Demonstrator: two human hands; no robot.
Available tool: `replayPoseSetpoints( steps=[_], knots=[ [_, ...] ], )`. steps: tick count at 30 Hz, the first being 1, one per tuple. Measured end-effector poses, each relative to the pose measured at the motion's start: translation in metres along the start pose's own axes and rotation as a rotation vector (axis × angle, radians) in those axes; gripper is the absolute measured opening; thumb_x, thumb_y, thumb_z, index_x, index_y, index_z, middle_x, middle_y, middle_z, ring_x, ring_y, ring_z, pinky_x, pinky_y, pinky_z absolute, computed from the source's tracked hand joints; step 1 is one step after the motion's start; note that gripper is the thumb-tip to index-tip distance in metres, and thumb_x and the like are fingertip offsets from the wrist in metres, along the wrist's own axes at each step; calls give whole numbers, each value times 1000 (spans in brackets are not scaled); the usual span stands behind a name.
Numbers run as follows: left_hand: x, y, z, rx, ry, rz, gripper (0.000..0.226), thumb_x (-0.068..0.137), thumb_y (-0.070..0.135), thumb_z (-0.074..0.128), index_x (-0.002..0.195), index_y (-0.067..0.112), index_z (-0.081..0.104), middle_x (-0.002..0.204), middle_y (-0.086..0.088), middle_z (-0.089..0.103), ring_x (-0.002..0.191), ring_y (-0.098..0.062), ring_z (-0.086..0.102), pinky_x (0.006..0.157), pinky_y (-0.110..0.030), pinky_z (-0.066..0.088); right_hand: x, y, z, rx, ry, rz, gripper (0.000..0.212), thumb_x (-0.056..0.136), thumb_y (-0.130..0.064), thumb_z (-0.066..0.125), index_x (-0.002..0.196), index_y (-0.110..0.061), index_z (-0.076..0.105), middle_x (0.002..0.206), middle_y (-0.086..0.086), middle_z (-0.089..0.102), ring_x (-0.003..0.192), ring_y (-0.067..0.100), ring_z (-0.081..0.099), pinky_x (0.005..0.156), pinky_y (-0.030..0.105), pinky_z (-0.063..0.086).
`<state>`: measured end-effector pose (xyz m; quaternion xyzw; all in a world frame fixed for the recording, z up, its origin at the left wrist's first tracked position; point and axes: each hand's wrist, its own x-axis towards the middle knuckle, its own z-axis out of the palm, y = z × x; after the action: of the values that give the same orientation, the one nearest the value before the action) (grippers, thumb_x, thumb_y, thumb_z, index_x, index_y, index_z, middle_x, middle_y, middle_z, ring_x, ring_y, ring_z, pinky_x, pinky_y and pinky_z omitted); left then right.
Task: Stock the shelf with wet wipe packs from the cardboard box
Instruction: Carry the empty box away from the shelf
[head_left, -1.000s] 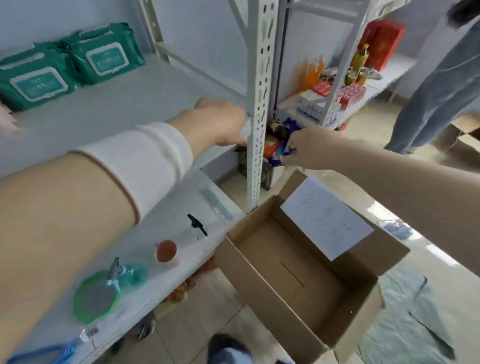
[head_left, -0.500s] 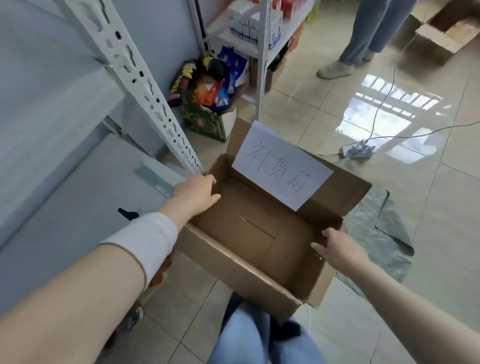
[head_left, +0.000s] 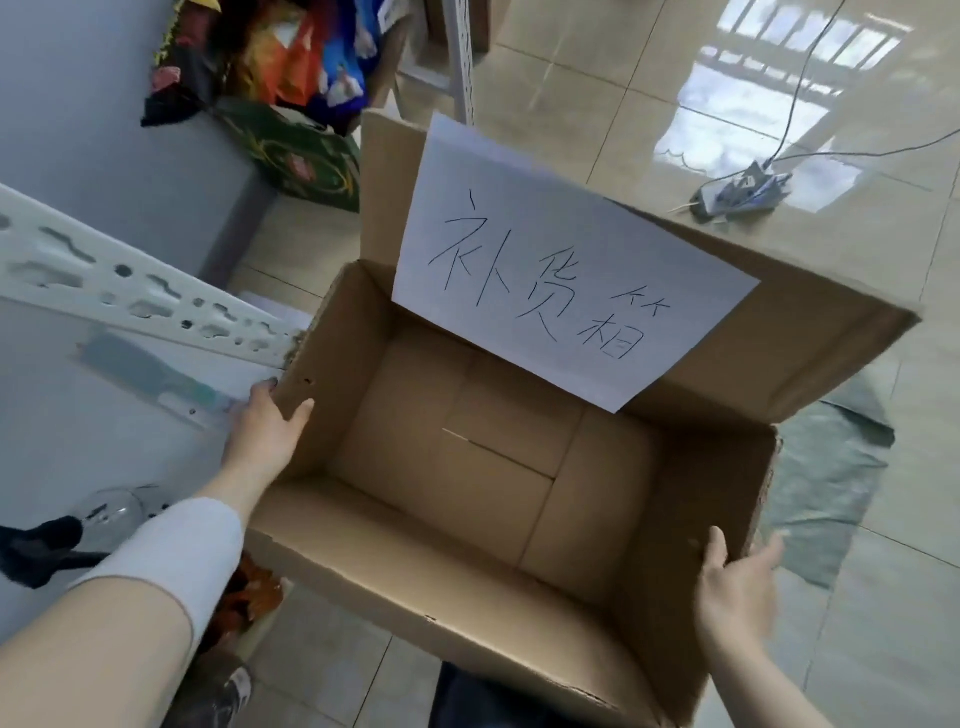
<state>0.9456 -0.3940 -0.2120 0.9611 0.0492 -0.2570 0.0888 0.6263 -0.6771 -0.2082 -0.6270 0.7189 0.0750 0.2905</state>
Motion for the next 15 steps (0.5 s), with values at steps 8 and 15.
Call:
replayPoseSetpoints(
  steps=[8,15],
  knots=[
    [24,-5,6,-4,144,179,40,97,32,44,107,-2,62,102,-30,64,96,-46,57,77,-43,44,11,9,11,29,104,21,35,101,-19,33,121,2,52,116,31,60,106,50,53,92,47,38],
    [-6,-1,10,-98,101,158,37,98,26,41,123,1,50,120,-29,55,111,-44,50,92,-43,41,15,6,-11,33,151,-19,34,101,-20,34,115,4,54,110,35,59,102,52,52,88,48,38]
  ],
)
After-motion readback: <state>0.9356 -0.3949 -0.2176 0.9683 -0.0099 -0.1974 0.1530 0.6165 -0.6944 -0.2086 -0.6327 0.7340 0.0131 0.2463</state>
